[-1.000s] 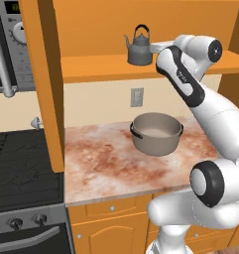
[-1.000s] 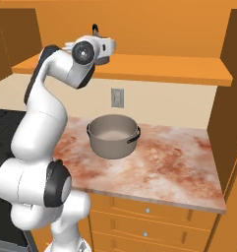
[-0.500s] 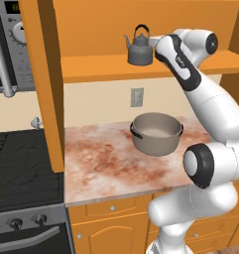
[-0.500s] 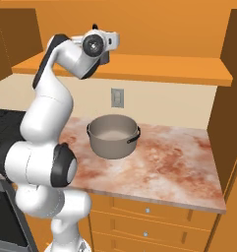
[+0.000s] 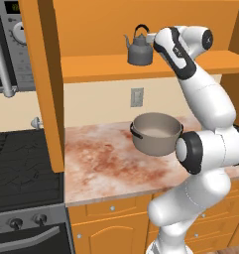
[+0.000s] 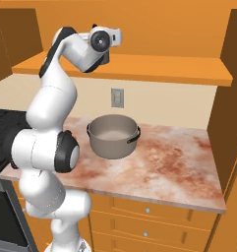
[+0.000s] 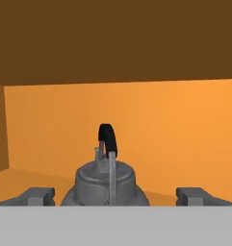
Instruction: Pick the kettle from the cabinet and place it on a stove burner. Then pick the pot from the counter and place it on another stove burner. Finally, turn both burners on.
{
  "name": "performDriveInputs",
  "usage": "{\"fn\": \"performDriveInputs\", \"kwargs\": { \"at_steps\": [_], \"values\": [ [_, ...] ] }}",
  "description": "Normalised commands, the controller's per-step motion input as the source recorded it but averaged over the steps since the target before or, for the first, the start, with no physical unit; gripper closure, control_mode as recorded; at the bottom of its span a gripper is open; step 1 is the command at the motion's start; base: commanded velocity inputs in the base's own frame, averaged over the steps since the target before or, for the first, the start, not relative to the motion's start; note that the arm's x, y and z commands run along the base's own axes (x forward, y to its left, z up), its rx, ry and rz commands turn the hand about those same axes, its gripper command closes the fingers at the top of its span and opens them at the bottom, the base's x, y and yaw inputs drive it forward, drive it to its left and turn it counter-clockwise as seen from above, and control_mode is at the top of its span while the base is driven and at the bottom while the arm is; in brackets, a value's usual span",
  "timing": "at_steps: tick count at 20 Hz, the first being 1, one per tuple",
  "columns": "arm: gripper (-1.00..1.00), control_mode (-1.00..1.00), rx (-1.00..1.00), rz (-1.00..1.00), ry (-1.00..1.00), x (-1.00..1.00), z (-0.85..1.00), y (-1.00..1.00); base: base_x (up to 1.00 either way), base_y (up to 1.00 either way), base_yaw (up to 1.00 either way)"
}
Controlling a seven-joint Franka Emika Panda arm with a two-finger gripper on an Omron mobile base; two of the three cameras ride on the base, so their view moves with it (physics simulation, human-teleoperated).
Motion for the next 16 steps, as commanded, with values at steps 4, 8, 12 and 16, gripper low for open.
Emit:
{"fn": "performDriveInputs", "kwargs": {
  "at_steps": [4,8,12,16],
  "values": [
    [-1.00,-1.00,0.00,0.04,0.00,0.29,0.00,0.00,0.00,0.00,0.00],
    [-1.00,-1.00,0.00,0.05,0.00,0.30,0.00,0.00,0.00,0.00,0.00],
    [-1.00,-1.00,0.00,0.04,0.00,0.29,0.00,0.00,0.00,0.00,0.00],
    [-1.00,-1.00,0.00,0.04,0.00,0.12,0.00,0.08,0.00,0.00,0.00]
  ]
}}
